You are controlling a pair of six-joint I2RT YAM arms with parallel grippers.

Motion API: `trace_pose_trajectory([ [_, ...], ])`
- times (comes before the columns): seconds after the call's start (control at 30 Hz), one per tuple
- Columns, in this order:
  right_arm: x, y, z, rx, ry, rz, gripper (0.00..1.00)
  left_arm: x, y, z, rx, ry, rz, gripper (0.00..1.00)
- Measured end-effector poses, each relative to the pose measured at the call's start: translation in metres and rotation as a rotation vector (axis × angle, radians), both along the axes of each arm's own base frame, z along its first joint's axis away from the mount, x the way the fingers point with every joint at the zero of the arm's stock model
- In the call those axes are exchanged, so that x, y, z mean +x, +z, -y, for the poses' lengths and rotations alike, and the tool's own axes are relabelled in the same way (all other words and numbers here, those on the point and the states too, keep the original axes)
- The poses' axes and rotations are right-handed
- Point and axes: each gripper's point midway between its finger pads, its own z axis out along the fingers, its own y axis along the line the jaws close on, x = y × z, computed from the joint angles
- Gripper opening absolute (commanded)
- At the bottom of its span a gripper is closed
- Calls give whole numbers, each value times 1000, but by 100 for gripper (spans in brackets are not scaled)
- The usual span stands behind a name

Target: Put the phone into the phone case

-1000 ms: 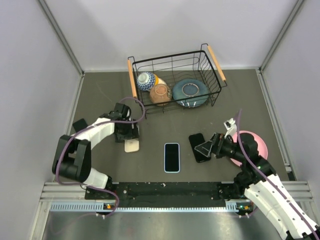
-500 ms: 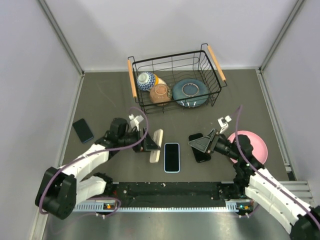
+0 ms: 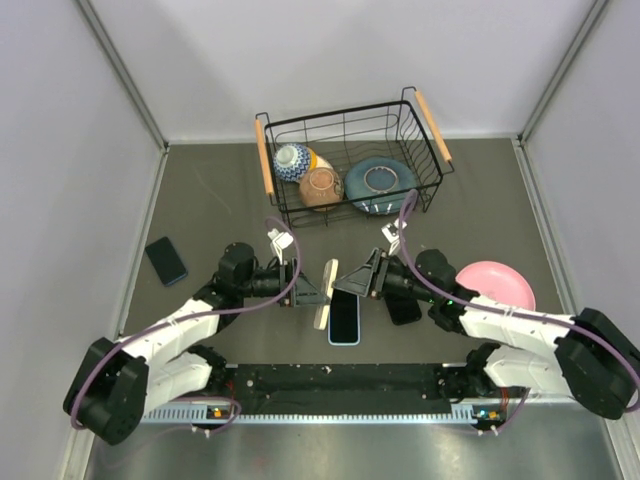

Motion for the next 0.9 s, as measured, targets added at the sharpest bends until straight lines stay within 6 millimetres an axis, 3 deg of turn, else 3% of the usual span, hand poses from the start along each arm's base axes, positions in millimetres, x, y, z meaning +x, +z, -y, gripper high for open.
trace_pose_trajectory([
  [0.3,3,2,-12,37,6,3,27,0,-3,1,-9,0,-24,29],
  [0.33,3,2,-13,37,7,3,21,0,-4,2,-8,-1,-29,29],
  [0.4,5,2,-15,45,8,4,9,0,-5,2,-7,-3,-36,36],
  [0.43,5,3,-16,49,8,3,0,0,-5,2,-6,-2,-36,45],
  [0.47,5,3,-17,56,10,0,0,0,-6,2,-4,-1,-38,69],
  [0.57,6,3,-17,61,9,-7,0,1,-8,1,7,8,-39,79],
  [0.67,7,2,-17,56,1,-15,0,3,-10,-1,35,23,-37,95],
  [0.7,7,2,-16,55,-4,-16,0,6,-9,-2,53,39,-36,99],
  [0.9,9,6,-4,16,-59,14,0,36,2,-18,226,217,8,99],
])
